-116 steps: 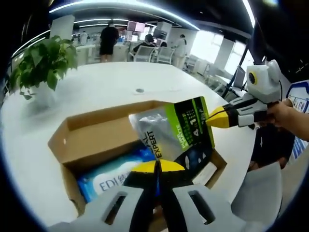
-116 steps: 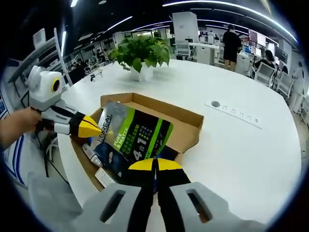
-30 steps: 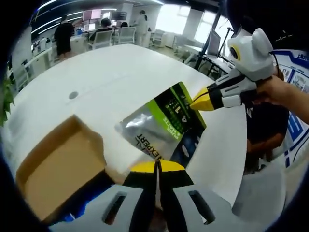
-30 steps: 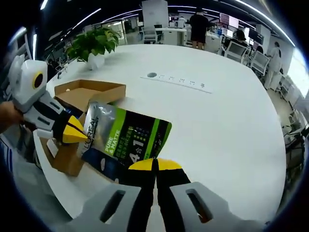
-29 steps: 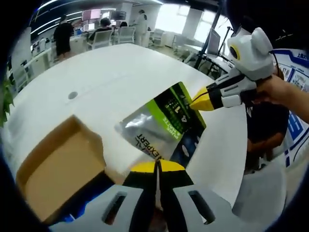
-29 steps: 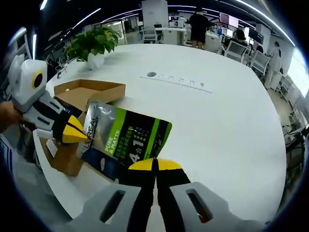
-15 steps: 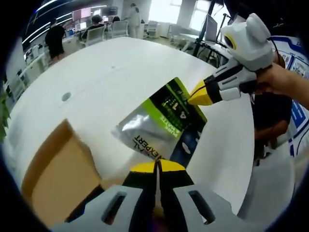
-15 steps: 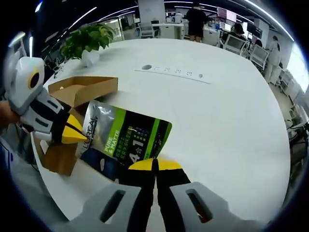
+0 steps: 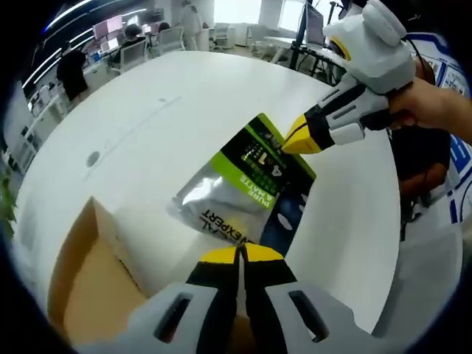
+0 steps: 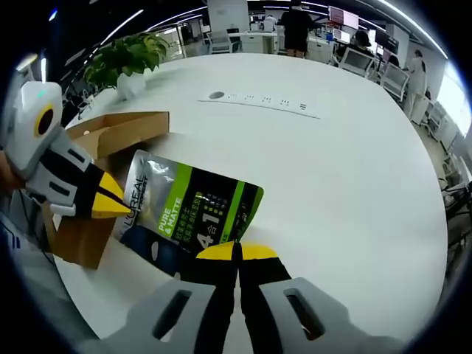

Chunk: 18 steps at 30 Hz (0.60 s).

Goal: Operate the shoe box by opening the lid, removing the specified soft item, and placing it in the target area until the item is outside and the box remains undamaged.

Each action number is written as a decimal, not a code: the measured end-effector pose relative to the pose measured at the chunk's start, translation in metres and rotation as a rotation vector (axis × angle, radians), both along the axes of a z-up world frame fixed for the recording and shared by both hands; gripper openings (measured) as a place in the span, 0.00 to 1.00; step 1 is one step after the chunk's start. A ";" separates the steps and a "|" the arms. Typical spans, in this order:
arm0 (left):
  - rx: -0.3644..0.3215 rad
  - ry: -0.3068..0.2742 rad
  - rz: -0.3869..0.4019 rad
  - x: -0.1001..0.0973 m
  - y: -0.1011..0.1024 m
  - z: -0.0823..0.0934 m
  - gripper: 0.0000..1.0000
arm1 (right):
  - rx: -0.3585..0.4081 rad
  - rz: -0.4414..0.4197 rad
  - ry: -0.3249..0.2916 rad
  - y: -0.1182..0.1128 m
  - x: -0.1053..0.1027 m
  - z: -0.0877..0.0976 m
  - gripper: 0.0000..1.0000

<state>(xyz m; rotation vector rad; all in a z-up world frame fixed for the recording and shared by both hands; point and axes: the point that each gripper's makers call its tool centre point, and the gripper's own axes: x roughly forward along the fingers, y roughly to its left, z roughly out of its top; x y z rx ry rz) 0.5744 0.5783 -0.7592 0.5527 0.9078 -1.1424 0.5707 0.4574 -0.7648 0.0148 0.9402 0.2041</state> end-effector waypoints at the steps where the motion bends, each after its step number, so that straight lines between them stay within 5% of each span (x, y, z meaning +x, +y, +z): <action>1: 0.006 -0.005 -0.005 0.000 -0.001 -0.001 0.00 | 0.001 -0.001 0.001 0.000 0.000 -0.001 0.00; 18: 0.099 -0.074 -0.134 -0.002 -0.005 -0.023 0.00 | 0.017 -0.005 -0.003 -0.004 0.004 -0.017 0.00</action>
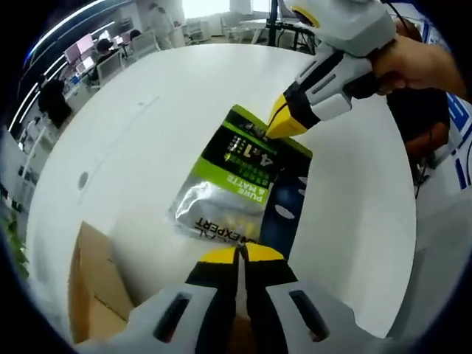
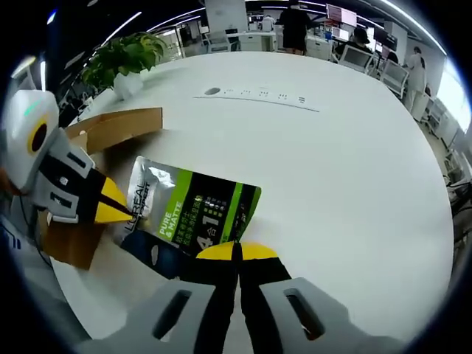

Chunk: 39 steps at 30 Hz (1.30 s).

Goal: Operate the shoe box by opening the lid, removing the specified soft item, and placing it in the target area until the item is outside and the box remains undamaged.

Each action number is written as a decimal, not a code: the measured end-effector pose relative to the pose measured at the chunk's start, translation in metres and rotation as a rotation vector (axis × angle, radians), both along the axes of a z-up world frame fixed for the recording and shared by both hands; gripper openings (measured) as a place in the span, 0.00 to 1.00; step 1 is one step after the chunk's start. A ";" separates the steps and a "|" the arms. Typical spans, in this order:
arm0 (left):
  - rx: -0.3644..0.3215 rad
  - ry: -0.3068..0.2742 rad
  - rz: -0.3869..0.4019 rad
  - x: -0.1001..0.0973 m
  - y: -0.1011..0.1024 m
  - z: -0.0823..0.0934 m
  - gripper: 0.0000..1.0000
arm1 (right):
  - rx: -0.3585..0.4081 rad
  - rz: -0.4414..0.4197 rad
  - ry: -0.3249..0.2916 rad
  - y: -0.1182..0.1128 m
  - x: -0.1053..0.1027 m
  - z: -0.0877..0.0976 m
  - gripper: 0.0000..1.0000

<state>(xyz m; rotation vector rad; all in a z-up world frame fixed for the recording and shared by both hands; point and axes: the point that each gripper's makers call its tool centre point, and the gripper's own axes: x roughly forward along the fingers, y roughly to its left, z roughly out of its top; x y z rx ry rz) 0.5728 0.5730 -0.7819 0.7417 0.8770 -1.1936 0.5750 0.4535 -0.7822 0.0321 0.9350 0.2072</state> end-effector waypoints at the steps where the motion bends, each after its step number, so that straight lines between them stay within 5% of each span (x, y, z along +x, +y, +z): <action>1: 0.003 -0.001 -0.004 0.000 0.000 -0.001 0.00 | 0.001 -0.001 0.001 0.000 0.000 -0.002 0.00; 25: 0.055 -0.033 -0.039 0.006 0.004 -0.008 0.03 | -0.016 0.008 0.009 -0.004 -0.002 -0.017 0.03; 39: 0.013 -0.027 -0.013 0.001 0.004 0.016 0.09 | -0.064 0.047 -0.013 -0.003 -0.004 -0.011 0.14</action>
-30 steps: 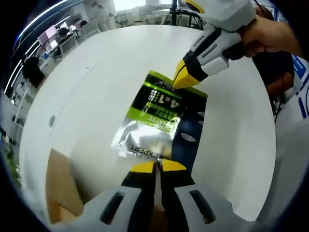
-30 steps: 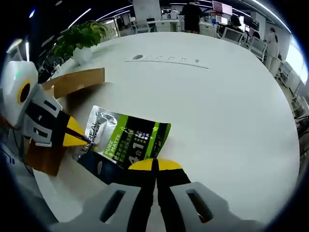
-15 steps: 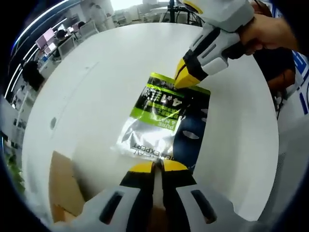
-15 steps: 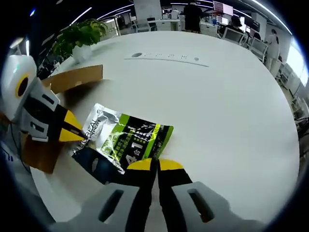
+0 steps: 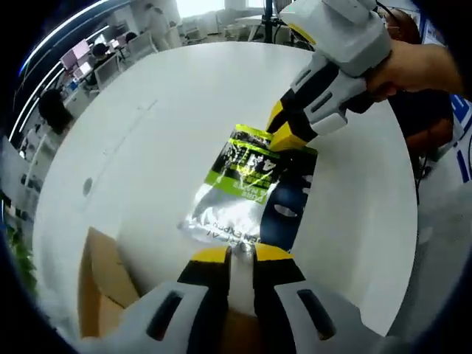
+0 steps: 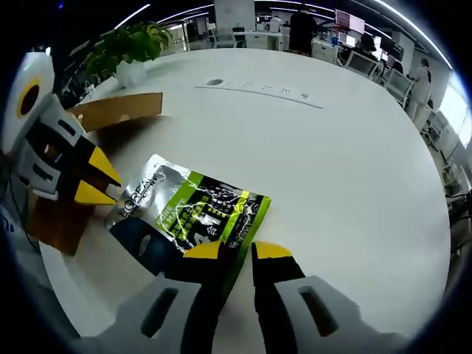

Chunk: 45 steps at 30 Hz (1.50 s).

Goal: Operate the shoe box by opening the lid, removing the specified soft item, and placing it in the target area until the item is outside and the box remains undamaged.

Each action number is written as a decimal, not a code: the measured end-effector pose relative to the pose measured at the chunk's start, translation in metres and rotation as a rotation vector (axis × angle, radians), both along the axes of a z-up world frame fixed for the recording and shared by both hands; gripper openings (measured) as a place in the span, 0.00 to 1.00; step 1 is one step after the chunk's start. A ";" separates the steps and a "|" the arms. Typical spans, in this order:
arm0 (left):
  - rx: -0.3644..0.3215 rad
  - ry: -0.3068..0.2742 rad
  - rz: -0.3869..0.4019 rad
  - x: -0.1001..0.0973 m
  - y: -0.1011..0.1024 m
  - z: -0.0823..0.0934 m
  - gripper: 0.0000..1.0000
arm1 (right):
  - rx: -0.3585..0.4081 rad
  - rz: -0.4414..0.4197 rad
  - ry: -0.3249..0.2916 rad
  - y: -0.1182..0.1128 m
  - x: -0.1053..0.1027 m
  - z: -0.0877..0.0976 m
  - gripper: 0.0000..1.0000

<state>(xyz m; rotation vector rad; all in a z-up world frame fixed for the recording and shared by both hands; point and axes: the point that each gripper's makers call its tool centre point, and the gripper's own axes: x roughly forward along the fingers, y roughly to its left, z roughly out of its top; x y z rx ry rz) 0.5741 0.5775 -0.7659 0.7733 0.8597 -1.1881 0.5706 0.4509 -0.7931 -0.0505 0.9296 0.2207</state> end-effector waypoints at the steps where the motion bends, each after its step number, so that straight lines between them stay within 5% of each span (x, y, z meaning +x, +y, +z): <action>1: -0.005 0.000 0.001 0.000 0.000 0.002 0.09 | -0.005 0.004 -0.004 0.000 0.000 0.001 0.15; 19: -0.133 0.044 0.063 -0.011 0.007 0.041 0.17 | -0.035 0.049 -0.031 0.006 -0.012 0.030 0.22; 45: -0.201 0.053 0.189 -0.029 0.062 0.064 0.29 | -0.026 0.135 -0.074 0.057 -0.036 0.072 0.32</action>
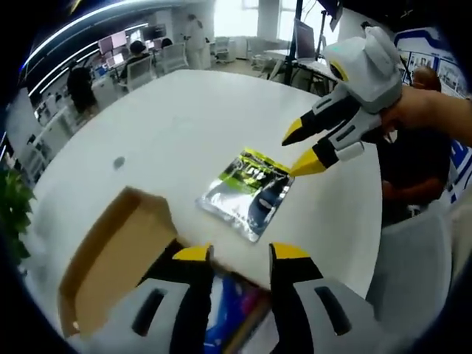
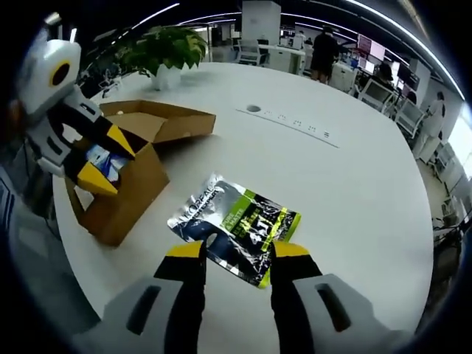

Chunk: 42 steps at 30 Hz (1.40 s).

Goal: Operate the shoe box by opening the lid, removing the specified soft item, and placing it in the target area until the item is outside and the box remains undamaged.

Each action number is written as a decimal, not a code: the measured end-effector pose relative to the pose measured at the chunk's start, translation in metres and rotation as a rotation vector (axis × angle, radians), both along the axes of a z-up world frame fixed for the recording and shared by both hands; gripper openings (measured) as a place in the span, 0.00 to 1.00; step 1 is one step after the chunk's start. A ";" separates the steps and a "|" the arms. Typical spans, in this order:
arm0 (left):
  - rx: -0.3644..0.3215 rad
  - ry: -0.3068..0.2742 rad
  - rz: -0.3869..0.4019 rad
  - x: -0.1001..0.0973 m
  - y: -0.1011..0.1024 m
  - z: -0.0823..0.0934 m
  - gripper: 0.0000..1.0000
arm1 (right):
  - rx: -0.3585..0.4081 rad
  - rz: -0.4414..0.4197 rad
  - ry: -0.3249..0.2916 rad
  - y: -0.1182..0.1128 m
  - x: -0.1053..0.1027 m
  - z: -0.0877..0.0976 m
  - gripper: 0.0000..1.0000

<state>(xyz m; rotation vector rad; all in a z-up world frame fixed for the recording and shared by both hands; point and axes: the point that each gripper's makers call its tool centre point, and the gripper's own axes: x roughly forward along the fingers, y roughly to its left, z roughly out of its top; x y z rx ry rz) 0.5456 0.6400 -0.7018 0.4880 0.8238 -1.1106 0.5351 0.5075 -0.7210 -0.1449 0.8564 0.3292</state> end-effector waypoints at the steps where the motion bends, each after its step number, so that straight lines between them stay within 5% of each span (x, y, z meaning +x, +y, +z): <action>1: -0.003 0.002 0.005 0.000 0.002 0.000 0.29 | 0.005 0.006 -0.003 0.004 0.000 0.002 0.33; 24: -0.048 -0.035 0.174 -0.002 0.091 0.019 0.35 | 0.085 0.111 -0.042 0.082 -0.002 0.036 0.36; 42: -0.045 -0.064 0.319 -0.008 0.167 0.012 0.34 | 0.093 0.218 -0.040 0.136 0.001 0.039 0.36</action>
